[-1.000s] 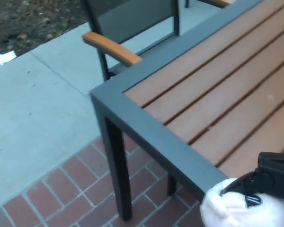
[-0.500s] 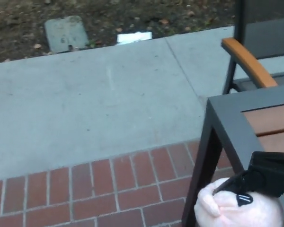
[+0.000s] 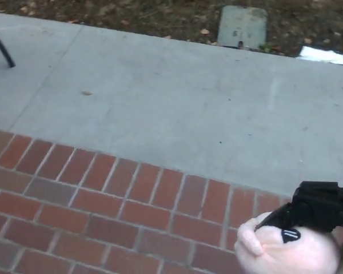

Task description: The robot uses its right hand to pick up the emotional support dumpling kept on the square table outside, turn around and walk towards the round table and place it in middle of the desk

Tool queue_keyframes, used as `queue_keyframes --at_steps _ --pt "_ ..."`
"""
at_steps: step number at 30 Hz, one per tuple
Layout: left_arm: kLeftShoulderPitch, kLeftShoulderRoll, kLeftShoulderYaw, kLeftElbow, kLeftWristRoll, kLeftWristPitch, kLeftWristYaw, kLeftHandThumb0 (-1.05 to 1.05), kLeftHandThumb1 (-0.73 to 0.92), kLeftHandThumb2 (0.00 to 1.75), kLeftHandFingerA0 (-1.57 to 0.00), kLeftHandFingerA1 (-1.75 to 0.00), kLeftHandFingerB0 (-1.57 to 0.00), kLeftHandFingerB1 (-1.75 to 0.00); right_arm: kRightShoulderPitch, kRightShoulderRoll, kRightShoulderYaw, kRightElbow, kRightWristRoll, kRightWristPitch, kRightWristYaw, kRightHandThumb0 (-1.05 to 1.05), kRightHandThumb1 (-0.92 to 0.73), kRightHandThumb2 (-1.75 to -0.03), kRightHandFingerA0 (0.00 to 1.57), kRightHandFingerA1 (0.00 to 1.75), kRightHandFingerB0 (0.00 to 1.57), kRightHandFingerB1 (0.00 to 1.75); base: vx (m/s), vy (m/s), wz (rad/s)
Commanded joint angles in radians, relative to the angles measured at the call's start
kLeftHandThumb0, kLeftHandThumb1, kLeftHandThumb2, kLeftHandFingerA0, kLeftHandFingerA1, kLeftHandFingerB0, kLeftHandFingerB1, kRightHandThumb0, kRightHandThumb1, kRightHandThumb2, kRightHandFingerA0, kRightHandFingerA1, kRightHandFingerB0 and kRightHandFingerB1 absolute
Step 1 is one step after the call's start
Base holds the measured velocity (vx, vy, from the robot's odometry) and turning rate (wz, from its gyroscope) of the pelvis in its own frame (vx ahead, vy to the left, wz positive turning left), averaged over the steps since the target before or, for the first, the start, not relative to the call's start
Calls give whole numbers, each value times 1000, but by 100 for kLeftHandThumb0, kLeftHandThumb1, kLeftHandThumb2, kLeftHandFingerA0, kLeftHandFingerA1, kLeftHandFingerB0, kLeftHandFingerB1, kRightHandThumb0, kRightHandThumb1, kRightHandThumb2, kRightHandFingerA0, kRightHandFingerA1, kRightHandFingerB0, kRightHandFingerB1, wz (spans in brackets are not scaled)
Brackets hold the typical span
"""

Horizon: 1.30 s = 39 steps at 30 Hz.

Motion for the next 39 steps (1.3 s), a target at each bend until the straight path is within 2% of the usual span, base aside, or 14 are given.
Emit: queue_keyframes --at_steps 1,5,6,7,8,12,13,17,18,21,31,33,34,39 --pt "-1 12 9 -1 -9 -53 -3 -5 46 90 -95 -110 -91 -81 -29 2 10 7 -24 30 23 -15 -58 -101 91 150 89 118 98 189 122" --pt "4 12 5 0 -1 -57 2 -9 48 87 -96 -110 -91 -81 -30 1 16 -6 -36 46 31 -16 -59 -101 90 150 88 118 68 133 112" --pt "4 10 8 -1 -5 -57 0 -8 44 98 -99 -110 -91 -84 -33 0 19 -7 -38 49 33 -15 -59 -100 89 153 86 122 46 -30 114" --pt "4 9 10 -2 -8 -57 -2 -8 44 98 -99 -110 -91 -84 -36 0 20 -7 -40 50 34 -15 -59 -100 89 153 86 122 24 -22 115" --pt "-3 8 11 -1 -9 -48 3 -11 50 87 -97 -112 -90 -78 -46 -1 29 -6 -39 58 41 -16 -54 -103 93 154 86 128 55 -21 117" --pt "0 5 18 -3 -17 -58 -11 -7 45 96 -99 -114 -92 -81 -53 3 38 -7 -43 70 47 -12 -54 -108 90 158 83 138 53 -150 121" --pt "5 2 19 -5 -18 -62 -13 -10 44 99 -98 -107 -90 -85 -55 -2 43 -12 -49 86 58 -15 -56 -105 92 155 85 131 33 -237 115" --pt "8 0 19 -8 -16 -63 -11 -10 44 99 -98 -107 -90 -85 -58 -13 47 -20 -53 108 71 -15 -56 -105 92 155 85 131 119 -219 110" --pt "5 1 19 -6 -15 -62 -10 -13 50 87 -97 -112 -91 -80 -61 -18 47 -15 -55 106 73 -18 -56 -102 96 145 89 118 140 -198 76" --pt "2 0 22 -3 -16 -67 -17 -9 43 94 -100 -113 -92 -80 -67 -27 45 -8 -57 111 81 -16 -53 -105 96 149 91 119 38 -143 79" --pt "-6 -3 10 -9 -2 -80 -2 -10 48 96 -98 -114 -92 -80 -63 -49 36 -16 -51 136 100 -14 -59 -100 90 149 87 115 -21 -13 66" --pt "-11 -2 12 -10 -5 -80 -4 -14 51 87 -101 -113 -91 -78 -64 -51 37 -15 -51 138 103 -14 -58 -100 91 146 89 112 78 217 55" --pt "-20 -4 16 -16 -11 -85 -6 -11 51 95 -99 -111 -90 -77 -66 -54 38 -13 -49 142 108 -14 -59 -99 94 141 90 109 60 118 50" --pt "-40 -10 25 -25 -22 -97 -12 -11 46 102 -101 -108 -89 -82 -73 -60 38 -13 -52 151 116 -14 -58 -99 94 142 90 111 102 37 49"
